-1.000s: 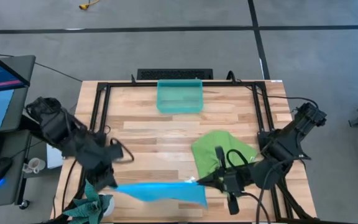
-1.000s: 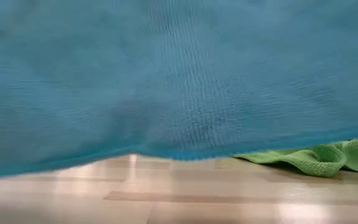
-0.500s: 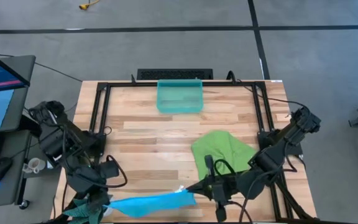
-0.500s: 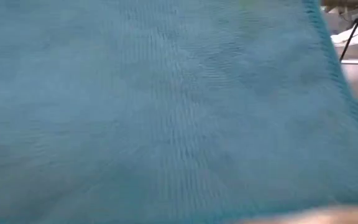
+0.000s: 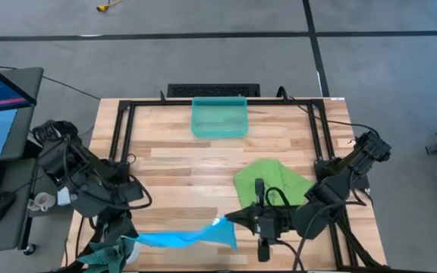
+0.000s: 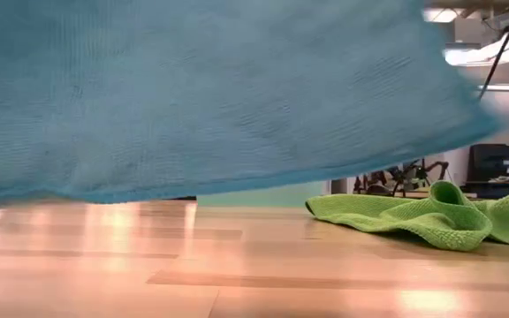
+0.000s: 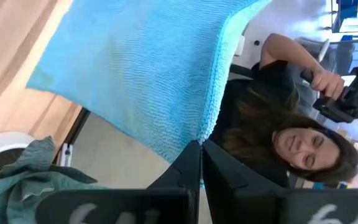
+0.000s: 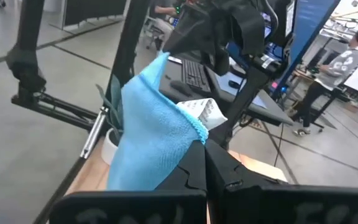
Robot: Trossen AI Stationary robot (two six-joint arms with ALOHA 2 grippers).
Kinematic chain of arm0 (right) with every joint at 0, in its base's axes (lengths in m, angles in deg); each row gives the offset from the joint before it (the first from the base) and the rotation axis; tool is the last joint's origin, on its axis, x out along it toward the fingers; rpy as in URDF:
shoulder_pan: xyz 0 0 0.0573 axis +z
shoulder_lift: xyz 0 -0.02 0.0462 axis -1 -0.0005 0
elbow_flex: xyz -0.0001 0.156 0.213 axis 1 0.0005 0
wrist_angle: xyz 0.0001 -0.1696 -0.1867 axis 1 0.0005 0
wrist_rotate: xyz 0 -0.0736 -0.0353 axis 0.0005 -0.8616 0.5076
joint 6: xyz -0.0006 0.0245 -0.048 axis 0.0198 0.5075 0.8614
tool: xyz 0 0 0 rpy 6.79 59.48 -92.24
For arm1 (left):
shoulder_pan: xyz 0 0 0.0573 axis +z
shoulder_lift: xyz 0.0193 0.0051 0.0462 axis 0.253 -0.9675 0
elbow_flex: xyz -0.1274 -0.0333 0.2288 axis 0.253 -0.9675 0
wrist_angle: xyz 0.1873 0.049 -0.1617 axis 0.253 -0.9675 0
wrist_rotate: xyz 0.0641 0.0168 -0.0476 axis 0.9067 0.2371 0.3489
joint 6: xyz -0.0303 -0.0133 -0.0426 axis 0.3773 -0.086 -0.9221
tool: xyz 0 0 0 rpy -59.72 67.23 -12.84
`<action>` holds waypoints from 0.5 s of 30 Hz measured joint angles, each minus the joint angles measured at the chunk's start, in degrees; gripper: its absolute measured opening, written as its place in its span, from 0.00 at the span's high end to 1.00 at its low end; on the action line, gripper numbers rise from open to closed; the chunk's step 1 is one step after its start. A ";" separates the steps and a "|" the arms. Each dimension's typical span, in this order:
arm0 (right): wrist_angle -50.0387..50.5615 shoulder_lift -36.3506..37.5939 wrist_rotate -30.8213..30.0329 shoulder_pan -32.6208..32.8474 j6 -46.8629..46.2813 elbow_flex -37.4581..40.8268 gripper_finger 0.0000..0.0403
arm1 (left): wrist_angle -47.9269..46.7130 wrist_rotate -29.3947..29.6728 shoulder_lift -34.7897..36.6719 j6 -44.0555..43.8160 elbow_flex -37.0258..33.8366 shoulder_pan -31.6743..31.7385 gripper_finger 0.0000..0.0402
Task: Roll microfiber towels into tight, uniform cylinder then place into a basket
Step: Fold the blue microfiber cloth
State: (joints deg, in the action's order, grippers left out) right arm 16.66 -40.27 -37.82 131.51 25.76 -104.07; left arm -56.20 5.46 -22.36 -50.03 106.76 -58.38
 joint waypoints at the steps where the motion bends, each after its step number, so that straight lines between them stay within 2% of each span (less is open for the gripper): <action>1: -0.17 0.00 0.02 0.07 0.00 0.00 0.98 | -0.01 0.07 0.00 0.00 0.00 -0.17 1.00; 15: -3.07 0.00 1.83 2.76 -3.94 0.00 0.98 | 1.95 0.54 -1.24 -6.02 0.00 -2.92 1.00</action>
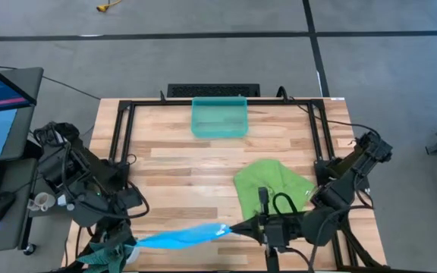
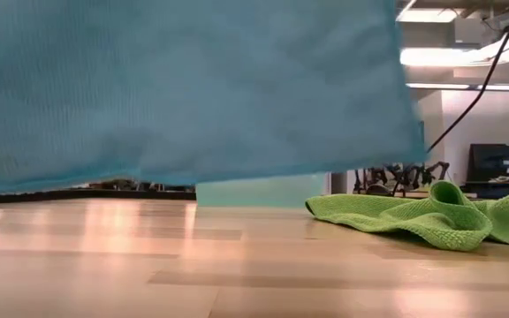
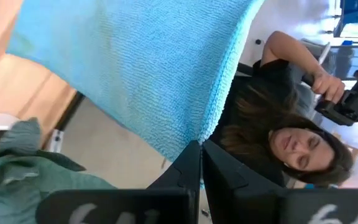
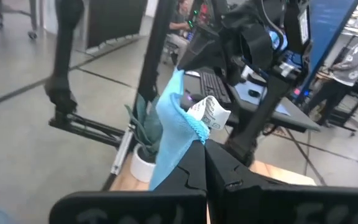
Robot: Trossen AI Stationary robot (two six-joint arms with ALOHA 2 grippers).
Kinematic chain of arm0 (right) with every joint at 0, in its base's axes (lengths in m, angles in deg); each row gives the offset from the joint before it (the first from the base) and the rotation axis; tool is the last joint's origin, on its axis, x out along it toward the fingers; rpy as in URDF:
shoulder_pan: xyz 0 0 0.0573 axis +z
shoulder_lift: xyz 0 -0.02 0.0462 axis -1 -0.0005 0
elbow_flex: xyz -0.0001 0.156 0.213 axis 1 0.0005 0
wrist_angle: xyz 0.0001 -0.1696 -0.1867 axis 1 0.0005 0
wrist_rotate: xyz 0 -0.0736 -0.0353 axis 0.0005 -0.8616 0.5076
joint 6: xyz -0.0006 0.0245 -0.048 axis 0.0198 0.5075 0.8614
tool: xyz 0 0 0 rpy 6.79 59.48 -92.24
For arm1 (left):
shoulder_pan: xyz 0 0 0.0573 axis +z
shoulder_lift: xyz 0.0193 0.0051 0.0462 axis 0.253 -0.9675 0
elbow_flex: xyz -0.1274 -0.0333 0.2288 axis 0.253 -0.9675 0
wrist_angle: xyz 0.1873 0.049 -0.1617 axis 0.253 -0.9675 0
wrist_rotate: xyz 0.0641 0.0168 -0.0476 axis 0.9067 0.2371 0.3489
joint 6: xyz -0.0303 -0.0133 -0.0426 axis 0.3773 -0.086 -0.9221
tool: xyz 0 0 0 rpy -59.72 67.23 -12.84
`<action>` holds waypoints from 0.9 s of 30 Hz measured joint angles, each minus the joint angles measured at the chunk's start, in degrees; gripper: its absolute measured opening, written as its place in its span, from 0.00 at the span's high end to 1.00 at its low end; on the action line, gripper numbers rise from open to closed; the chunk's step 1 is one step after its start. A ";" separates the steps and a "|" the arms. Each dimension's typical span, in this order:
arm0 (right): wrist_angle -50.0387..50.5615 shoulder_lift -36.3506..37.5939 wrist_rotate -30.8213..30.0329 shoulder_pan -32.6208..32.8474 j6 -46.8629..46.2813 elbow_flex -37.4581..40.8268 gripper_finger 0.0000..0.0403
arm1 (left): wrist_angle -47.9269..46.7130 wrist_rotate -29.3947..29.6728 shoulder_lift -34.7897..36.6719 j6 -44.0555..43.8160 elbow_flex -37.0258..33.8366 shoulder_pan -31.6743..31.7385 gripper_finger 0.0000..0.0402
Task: Roll microfiber towels into tight, uniform cylinder then place into a basket
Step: Fold the blue microfiber cloth
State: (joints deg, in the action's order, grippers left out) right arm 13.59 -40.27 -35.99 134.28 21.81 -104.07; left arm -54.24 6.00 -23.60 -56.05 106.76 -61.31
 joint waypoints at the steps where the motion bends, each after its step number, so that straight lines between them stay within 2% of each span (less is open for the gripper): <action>1: -0.54 0.00 0.00 0.28 0.17 0.00 0.98 | 0.44 0.10 -0.01 -0.58 0.00 -0.28 1.00; 7: -0.06 0.00 -0.27 1.10 0.34 0.00 0.98 | -0.67 0.57 0.03 -3.62 0.00 -0.40 1.00; 10: 2.83 0.00 -1.25 0.90 1.47 0.00 0.98 | -4.54 0.76 0.03 -2.98 0.00 -0.35 1.00; 12: 6.96 0.00 -5.56 -0.04 2.04 0.02 0.98 | -9.65 2.56 0.03 -0.08 0.00 -0.02 1.00; 15: 13.45 0.00 -12.16 -3.03 -2.68 1.36 0.98 | -17.75 4.88 0.10 4.54 -0.78 1.06 1.00; 18: 18.17 -0.04 -12.57 -6.75 -8.15 3.35 0.98 | -19.56 9.67 0.50 10.99 -2.85 2.47 1.00; 22: 19.27 -0.02 -12.65 -10.45 -9.65 5.95 0.98 | -19.72 18.03 0.43 20.66 -4.76 4.61 1.00; 27: 20.25 0.13 -12.31 -13.15 -10.10 8.88 0.98 | -19.97 19.86 0.18 29.82 -10.81 8.75 1.00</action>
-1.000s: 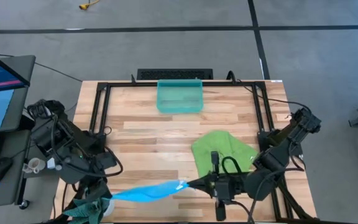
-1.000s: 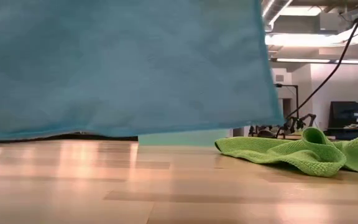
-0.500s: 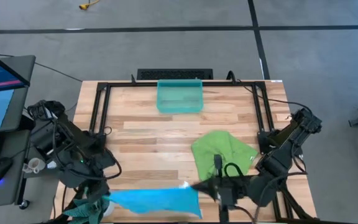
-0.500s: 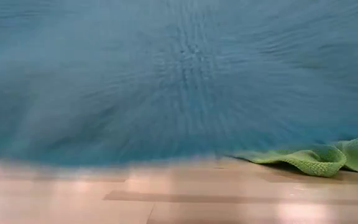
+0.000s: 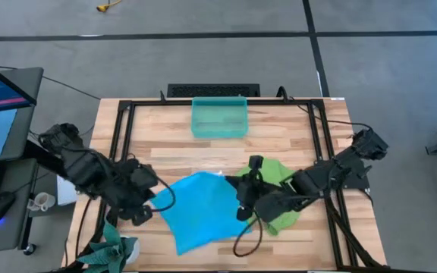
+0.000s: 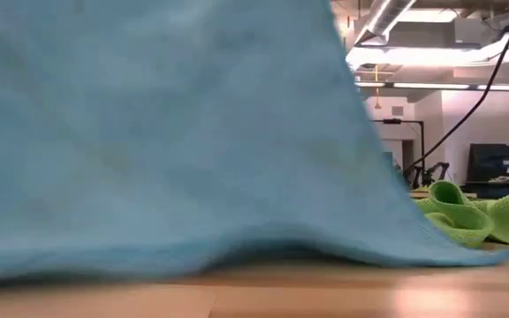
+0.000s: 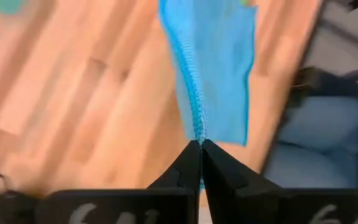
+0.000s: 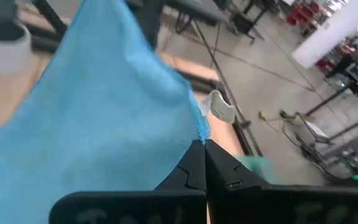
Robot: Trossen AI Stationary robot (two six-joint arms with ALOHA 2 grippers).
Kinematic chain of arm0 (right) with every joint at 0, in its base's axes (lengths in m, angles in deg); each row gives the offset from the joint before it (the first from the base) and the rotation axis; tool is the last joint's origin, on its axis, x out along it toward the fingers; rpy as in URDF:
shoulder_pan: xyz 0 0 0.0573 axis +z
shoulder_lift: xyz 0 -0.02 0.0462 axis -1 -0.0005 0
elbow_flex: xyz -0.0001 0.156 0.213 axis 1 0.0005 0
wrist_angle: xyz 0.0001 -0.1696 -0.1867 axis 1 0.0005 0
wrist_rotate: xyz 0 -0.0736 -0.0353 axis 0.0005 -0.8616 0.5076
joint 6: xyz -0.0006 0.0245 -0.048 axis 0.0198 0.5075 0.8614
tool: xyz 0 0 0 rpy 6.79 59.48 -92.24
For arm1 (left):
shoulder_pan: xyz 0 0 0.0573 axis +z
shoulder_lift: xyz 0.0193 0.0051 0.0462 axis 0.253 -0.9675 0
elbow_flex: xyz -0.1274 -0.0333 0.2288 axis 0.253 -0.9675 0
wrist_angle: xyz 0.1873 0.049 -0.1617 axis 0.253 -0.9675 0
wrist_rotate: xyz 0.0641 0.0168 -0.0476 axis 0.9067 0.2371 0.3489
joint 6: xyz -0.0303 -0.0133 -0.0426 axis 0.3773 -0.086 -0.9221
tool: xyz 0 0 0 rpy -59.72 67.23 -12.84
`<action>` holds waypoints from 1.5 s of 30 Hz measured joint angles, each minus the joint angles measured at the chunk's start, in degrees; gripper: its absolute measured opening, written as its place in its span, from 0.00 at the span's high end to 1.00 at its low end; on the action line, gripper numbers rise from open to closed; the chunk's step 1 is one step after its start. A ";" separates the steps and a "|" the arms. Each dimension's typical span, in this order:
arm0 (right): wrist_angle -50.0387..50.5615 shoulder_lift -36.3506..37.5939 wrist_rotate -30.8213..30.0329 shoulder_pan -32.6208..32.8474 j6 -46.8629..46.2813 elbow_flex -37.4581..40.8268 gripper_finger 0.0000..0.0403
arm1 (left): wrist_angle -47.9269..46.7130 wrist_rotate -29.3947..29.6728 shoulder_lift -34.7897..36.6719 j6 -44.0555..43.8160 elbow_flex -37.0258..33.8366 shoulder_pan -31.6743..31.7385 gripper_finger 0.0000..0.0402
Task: Roll microfiber towels into tight, uniform cylinder then place into a basket
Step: Fold the blue microfiber cloth
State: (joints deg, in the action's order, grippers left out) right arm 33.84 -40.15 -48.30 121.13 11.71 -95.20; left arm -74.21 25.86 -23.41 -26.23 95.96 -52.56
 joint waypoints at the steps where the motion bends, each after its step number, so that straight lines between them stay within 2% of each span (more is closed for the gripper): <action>1: 0.66 -0.10 0.34 -0.41 -0.30 0.97 0.98 | -0.14 -0.07 0.04 1.45 -1.45 0.81 1.00; 9: 3.34 -0.13 6.25 -2.31 -1.65 6.91 0.98 | 0.16 -1.58 0.00 9.88 -14.19 4.68 1.00; 21: -0.68 -0.15 6.18 -9.01 -0.54 15.33 0.98 | 0.40 8.17 0.00 23.18 -26.00 10.42 1.00; 28: -5.39 -0.13 6.47 -13.35 9.11 15.65 0.98 | -0.05 12.37 0.00 27.95 -26.48 15.38 1.00; 31: -5.12 -0.13 9.72 -14.80 10.81 15.65 0.98 | 0.25 12.70 0.00 27.88 -26.48 15.71 1.00; 38: -7.60 -0.06 14.89 -14.05 12.78 17.69 0.98 | 3.20 11.28 0.00 22.57 -26.48 12.93 1.00; 45: -10.06 -0.13 15.08 -12.47 11.82 24.00 0.98 | 10.76 11.61 -0.17 20.24 -26.48 8.85 1.00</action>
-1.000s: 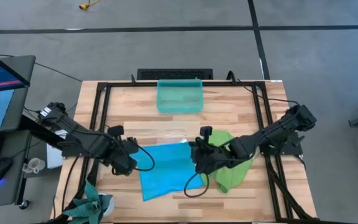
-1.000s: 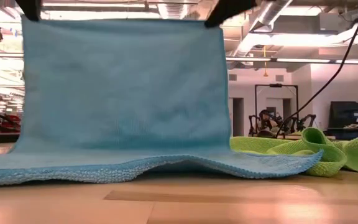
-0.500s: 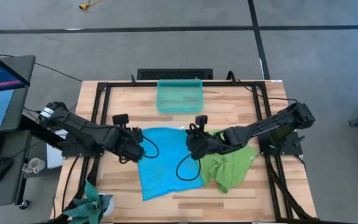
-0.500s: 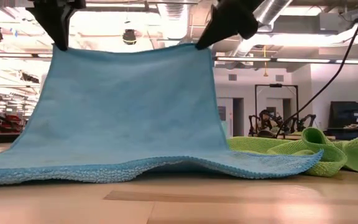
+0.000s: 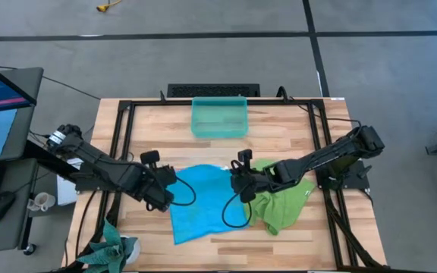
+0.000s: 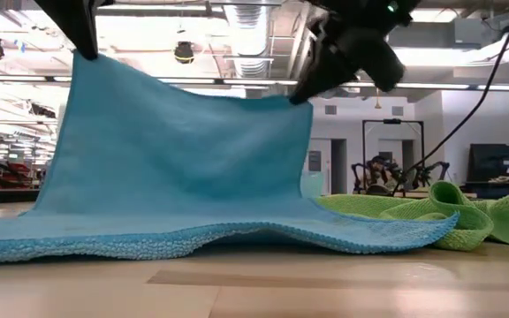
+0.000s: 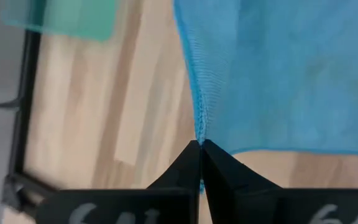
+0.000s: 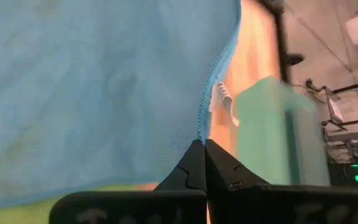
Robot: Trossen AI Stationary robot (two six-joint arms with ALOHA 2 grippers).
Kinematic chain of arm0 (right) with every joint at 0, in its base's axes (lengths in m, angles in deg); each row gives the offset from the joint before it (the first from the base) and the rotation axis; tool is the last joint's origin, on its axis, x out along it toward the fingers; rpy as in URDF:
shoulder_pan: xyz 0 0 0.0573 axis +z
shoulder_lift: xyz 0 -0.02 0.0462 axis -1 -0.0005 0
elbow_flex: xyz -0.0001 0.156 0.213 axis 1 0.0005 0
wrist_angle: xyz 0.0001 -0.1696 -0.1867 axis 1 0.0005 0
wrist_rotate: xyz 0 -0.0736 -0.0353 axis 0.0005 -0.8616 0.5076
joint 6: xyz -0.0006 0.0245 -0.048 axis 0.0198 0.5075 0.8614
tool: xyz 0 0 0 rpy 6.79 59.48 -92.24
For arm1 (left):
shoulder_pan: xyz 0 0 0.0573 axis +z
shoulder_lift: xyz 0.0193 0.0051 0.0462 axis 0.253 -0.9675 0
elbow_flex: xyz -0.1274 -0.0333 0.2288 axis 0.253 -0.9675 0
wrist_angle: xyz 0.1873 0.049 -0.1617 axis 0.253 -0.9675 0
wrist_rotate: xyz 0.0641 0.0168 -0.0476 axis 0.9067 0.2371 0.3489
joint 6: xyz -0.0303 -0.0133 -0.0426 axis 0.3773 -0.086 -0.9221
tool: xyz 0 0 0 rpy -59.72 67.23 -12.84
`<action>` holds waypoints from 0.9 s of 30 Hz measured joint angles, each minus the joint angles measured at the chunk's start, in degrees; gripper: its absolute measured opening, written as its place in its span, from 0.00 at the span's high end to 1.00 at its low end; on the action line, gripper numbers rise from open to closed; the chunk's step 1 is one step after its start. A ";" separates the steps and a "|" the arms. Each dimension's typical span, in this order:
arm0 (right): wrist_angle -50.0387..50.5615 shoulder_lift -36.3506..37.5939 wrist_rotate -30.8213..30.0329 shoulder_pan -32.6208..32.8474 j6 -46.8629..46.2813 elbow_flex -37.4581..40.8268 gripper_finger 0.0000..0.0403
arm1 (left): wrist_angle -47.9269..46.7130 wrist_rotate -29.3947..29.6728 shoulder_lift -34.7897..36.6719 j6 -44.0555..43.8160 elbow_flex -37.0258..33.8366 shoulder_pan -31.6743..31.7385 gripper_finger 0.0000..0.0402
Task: Roll microfiber towels into tight, uniform cylinder then place into a basket
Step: Fold the blue microfiber cloth
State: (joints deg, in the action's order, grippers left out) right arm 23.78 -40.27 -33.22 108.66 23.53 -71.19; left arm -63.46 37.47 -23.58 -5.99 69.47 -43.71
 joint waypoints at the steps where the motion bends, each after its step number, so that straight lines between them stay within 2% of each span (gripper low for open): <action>1: -0.41 0.00 -0.03 0.27 -0.59 0.49 0.98 | 0.58 0.09 -0.26 -0.11 0.00 -0.45 1.00; 6: -1.96 0.00 -0.23 2.20 -3.34 2.05 0.98 | 1.28 -0.33 -3.53 -3.94 0.00 -2.48 1.00; 15: -2.55 -0.03 -0.61 5.99 -6.19 2.00 0.98 | 1.36 -3.03 -14.67 -3.34 -0.02 -5.38 1.00; 21: -3.16 -5.63 -0.54 6.69 -7.32 1.95 0.98 | 1.83 -2.93 -18.15 -2.86 -0.03 -6.64 1.00; 27: -4.35 -11.44 -0.67 8.30 -8.83 2.01 0.98 | 7.81 -4.37 -18.18 -5.48 -0.04 -8.63 1.00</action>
State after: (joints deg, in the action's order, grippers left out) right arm 19.43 -51.71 -33.89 116.96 14.70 -69.18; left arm -55.65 33.10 -41.76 -11.47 69.43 -52.34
